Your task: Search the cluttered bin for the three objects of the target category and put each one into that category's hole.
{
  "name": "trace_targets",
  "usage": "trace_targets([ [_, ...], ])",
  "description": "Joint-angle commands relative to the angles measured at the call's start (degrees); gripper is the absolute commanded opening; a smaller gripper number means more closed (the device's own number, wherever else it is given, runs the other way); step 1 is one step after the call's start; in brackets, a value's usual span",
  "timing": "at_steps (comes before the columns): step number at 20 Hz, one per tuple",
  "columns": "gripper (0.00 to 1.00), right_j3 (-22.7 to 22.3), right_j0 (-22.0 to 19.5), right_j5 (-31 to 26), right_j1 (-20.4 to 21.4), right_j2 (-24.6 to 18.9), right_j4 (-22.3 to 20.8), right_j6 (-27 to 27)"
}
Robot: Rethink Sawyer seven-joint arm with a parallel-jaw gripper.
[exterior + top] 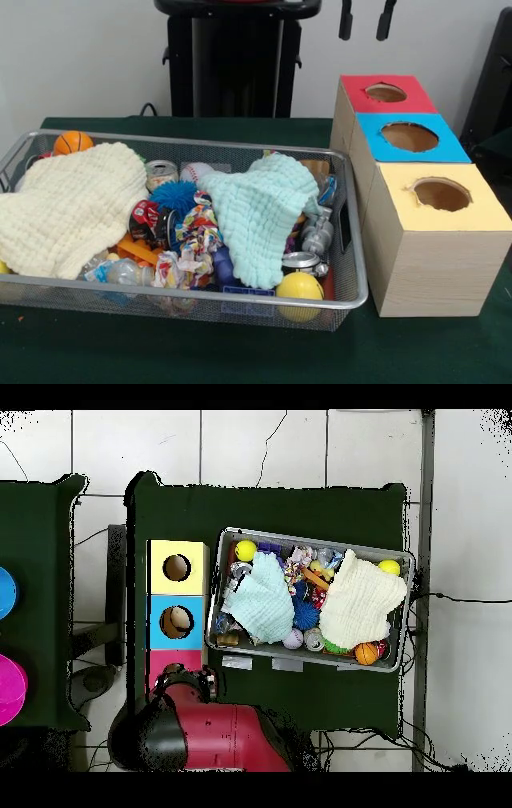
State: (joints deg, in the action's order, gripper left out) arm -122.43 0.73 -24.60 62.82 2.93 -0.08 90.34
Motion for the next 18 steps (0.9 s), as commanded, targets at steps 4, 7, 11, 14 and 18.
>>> trace_targets([
  [4, 1.00, 10.7, -5.5, -10.0, -5.5, -2.7, 1.2, 5.5],
  [7, 1.00, 11.3, -7.3, -9.7, -6.0, -3.4, 0.4, 3.9],
  [11, 1.00, 13.3, -8.7, -10.8, -6.7, -4.1, -0.9, 2.4],
  [14, 1.00, 15.1, -9.8, -11.8, -7.4, -4.7, -2.0, 0.6],
  [18, 1.00, 16.8, -11.4, -11.2, -8.6, -5.6, -3.3, -1.5],
])
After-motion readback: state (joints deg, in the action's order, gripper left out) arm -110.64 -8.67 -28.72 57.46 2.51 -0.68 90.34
